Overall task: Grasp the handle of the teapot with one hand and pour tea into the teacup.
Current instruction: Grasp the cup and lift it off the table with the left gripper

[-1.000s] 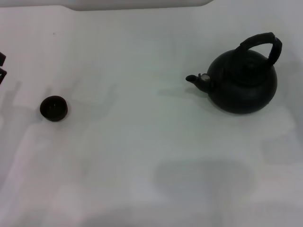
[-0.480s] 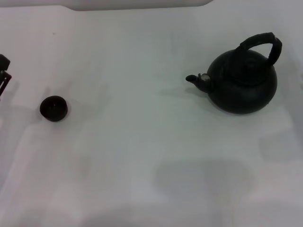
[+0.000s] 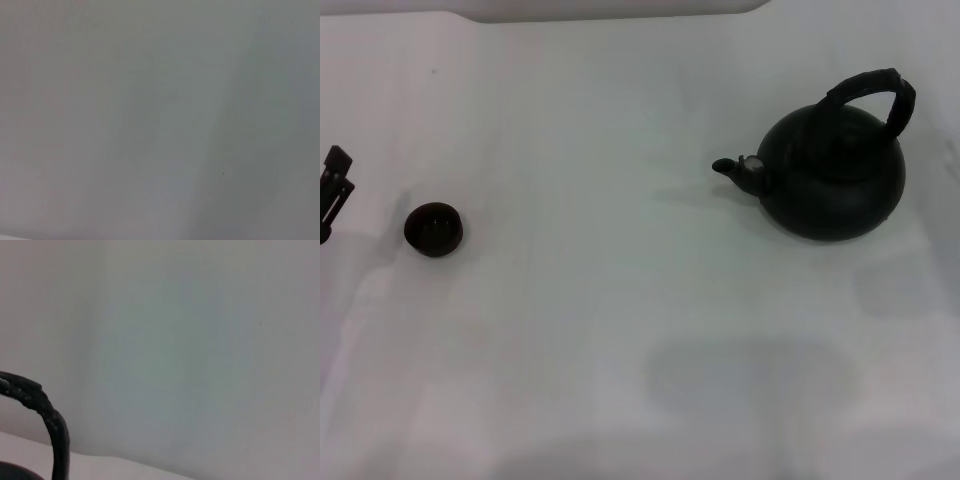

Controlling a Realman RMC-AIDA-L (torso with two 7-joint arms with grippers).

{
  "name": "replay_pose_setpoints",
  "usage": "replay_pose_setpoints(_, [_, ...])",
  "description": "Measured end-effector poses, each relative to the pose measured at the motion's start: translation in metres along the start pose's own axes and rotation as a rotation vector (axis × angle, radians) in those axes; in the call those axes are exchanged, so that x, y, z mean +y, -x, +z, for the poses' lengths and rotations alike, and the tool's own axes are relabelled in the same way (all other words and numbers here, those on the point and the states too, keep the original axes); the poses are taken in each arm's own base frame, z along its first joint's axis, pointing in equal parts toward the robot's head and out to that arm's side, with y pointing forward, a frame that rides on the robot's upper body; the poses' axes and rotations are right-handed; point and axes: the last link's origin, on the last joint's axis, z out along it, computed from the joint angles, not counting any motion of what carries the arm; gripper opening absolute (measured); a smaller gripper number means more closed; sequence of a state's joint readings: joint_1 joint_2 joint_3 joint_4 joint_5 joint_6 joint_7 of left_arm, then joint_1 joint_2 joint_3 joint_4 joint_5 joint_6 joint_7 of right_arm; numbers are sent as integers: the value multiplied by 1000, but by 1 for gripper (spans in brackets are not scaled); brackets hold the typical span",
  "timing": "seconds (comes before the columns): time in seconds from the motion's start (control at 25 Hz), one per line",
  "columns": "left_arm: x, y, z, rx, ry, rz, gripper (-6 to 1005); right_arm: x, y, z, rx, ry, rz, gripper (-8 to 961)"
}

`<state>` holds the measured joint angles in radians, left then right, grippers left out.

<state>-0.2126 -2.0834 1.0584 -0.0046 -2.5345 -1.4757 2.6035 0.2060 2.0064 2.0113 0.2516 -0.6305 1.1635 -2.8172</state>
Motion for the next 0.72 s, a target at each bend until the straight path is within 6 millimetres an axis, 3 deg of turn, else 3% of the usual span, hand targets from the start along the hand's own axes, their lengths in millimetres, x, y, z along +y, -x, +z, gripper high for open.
replay_pose_setpoints(0.44, [-3,-11,-21,81,-11,45,863,-1,2,12,18,2,-12,860])
replay_pose_setpoints(0.72, [-16,-31,-27,142,-3,87,865,-1,3,16,23,3,-15,859])
